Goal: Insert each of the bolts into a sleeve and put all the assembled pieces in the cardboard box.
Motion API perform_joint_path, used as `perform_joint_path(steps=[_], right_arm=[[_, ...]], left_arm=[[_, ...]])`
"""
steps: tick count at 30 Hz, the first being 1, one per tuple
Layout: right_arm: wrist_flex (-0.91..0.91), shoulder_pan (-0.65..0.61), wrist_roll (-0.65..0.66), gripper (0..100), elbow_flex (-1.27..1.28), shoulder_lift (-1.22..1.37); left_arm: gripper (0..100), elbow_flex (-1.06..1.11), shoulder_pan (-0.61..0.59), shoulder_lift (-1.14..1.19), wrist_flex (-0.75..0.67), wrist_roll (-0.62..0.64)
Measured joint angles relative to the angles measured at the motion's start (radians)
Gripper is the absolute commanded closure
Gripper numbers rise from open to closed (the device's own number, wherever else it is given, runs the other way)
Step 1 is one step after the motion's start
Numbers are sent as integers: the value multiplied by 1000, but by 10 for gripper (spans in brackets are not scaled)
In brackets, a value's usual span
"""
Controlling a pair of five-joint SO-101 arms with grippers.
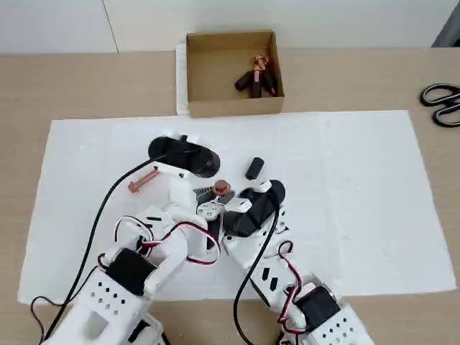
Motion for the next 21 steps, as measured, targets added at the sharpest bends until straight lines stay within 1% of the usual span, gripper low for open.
perform_joint_path(steps=[4, 10, 14, 21], right_arm=[[0, 3, 0, 995, 3, 2], [-2, 3, 0, 995, -2, -2], [-5, 43, 0, 995, 2, 0], [11, 224, 3, 995, -3, 0]], left_arm=[[770, -15, -3, 0, 48, 0], [769, -210, -9, 0, 167, -9], [769, -327, -118, 0, 235, -35], [769, -373, -433, 0, 382, -101]])
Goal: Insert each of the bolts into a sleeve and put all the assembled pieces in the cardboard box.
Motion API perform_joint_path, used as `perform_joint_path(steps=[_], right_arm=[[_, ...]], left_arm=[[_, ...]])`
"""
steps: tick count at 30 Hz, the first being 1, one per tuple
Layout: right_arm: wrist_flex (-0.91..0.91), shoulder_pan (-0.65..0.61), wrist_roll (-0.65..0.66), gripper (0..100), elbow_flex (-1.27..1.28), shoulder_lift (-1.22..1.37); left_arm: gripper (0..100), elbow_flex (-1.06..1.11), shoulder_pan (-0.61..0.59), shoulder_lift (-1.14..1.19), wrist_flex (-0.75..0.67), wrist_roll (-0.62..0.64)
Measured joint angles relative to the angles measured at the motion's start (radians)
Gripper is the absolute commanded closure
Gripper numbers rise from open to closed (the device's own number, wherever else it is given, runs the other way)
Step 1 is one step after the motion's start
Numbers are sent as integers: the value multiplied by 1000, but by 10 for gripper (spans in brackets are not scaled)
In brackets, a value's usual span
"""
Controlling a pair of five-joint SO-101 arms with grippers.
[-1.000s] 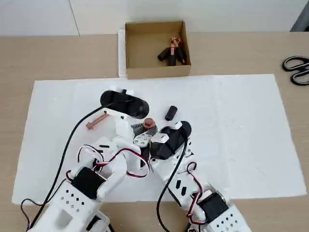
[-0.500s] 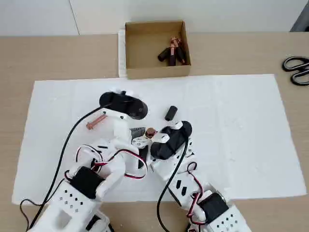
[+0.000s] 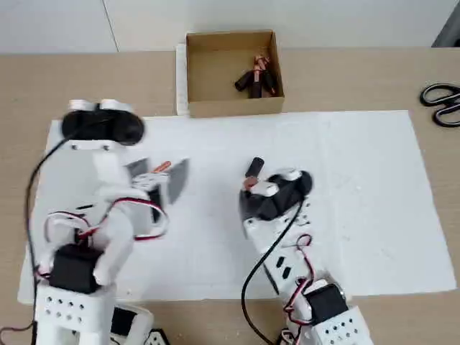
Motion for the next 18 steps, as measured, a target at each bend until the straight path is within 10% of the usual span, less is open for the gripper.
perform_joint_path(steps=[7, 18], right_arm=[[239, 250, 5, 995, -385, 192], [207, 265, 23, 995, -1300, 1148]], left_arm=[[771, 23, -325, 0, 141, -244], [771, 172, -446, 0, 147, -388]])
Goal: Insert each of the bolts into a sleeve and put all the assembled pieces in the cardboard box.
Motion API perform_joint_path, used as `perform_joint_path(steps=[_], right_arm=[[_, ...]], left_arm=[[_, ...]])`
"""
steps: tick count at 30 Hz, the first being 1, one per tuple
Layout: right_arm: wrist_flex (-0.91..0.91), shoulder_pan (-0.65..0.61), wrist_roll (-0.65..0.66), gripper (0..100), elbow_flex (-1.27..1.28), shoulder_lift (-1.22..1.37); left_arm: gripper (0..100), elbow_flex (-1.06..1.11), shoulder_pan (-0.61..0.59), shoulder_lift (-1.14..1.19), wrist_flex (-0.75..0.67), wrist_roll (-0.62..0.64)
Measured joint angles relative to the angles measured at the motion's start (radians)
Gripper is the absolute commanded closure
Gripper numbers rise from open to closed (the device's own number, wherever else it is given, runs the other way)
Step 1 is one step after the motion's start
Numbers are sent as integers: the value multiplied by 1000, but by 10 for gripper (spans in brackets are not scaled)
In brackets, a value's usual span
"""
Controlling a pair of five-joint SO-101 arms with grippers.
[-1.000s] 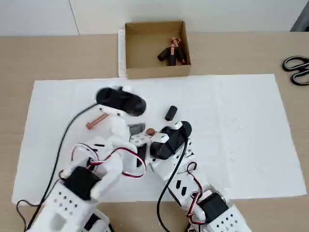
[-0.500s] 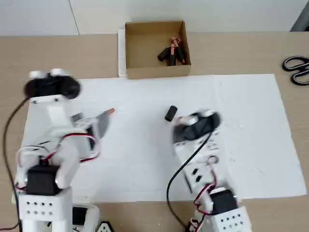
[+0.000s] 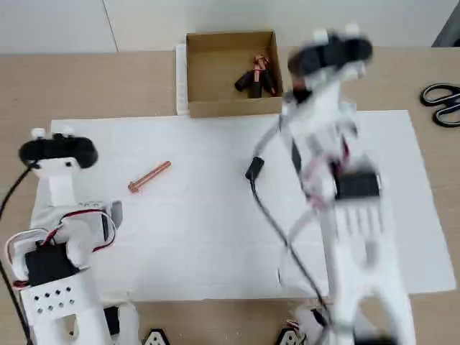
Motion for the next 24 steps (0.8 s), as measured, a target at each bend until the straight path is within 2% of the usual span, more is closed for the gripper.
perform_joint_path(steps=[7, 13, 24], right_arm=[[-196, -31, 0, 995, -512, 608], [-374, -104, 6, 995, -819, 1020], [-413, -129, 6, 994, -1278, 1551]], left_arm=[[771, 9, 0, 0, 0, -14], [771, 9, 0, 0, 0, -14], [771, 9, 0, 0, 0, -14]])
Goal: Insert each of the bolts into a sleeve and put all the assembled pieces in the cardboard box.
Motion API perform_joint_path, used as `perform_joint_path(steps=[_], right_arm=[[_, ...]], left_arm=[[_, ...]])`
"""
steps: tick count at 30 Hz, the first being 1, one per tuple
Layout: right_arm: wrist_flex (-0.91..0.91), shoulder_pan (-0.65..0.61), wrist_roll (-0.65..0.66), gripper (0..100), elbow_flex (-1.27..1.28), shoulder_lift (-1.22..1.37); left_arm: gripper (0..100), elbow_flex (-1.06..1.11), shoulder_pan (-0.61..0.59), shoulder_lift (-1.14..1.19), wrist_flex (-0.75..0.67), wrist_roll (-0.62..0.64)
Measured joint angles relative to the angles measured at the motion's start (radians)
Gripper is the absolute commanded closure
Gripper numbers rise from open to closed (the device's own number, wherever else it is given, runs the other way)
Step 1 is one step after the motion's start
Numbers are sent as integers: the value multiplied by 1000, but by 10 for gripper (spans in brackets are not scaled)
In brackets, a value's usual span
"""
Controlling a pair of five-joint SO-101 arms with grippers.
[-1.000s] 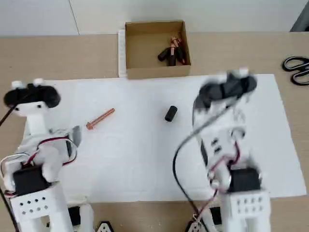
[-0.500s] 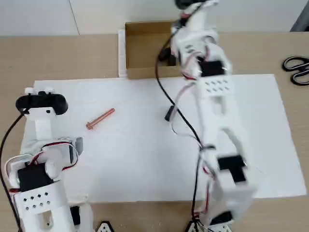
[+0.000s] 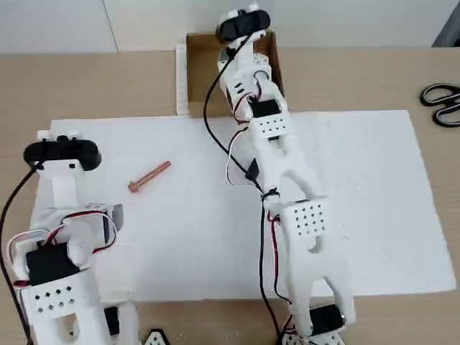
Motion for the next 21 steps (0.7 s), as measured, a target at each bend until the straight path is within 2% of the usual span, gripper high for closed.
perform_joint_path(steps=[7, 14, 21], right_arm=[[0, -20, 3, 992, -187, 190], [5, -15, 3, 856, -215, 230], [74, -20, 3, 840, -255, 232]], left_arm=[[771, 0, 0, 0, 0, 0], [771, 0, 0, 0, 0, 0], [771, 0, 0, 0, 0, 0]])
